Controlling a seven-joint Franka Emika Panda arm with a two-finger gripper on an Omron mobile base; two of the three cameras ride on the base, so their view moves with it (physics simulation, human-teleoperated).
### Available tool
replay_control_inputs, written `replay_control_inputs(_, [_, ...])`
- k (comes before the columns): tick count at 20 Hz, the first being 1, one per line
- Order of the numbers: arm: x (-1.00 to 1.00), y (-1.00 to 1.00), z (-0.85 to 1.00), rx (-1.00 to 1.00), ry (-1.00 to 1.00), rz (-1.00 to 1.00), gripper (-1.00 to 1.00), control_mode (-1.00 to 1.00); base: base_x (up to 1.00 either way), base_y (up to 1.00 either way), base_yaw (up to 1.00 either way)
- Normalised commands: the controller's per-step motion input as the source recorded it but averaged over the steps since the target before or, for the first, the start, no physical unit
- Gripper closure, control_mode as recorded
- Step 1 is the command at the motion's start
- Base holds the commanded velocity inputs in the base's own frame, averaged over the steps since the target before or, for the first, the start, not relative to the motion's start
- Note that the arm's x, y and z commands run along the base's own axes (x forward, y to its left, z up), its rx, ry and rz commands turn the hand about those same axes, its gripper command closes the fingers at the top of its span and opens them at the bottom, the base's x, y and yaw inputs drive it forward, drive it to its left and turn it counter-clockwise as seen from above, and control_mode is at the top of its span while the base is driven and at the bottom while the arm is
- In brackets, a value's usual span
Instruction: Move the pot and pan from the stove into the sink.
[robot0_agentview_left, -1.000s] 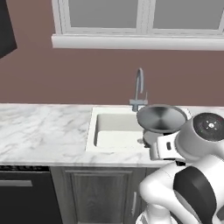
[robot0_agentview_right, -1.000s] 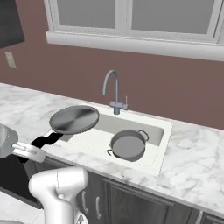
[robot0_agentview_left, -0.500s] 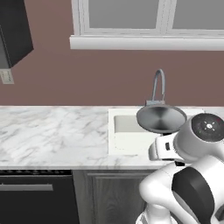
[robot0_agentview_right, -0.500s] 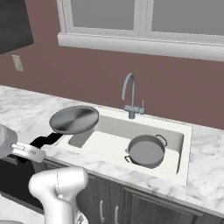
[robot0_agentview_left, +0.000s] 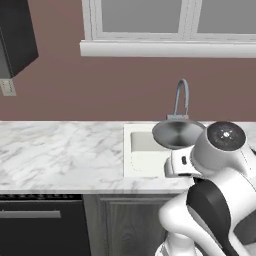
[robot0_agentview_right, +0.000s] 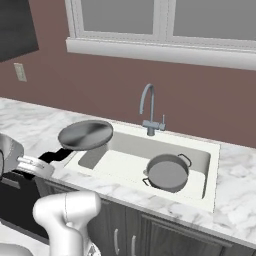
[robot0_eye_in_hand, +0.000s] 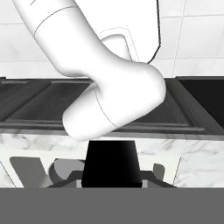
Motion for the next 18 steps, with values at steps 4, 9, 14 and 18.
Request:
replay_control_inputs(4, [0.55, 0.25, 0.0, -0.02, 0.12, -0.02, 1.0, -1.0, 0.0, 0.0, 0.0])
replay_control_inputs(9, [0.08, 0.03, 0.0, -0.03, 0.06, 0.0, 1.0, -1.0, 0.0, 0.0, 0.0])
replay_control_inputs(14, [0.11, -0.04, -0.1, 0.0, 0.01, 0.0, 1.0, -1.0, 0.0, 0.0, 0.0])
replay_control_inputs(18, [0.22, -0.16, -0.3, 0.0, 0.1, 0.0, 1.0, -1.0, 0.0, 0.0, 0.0])
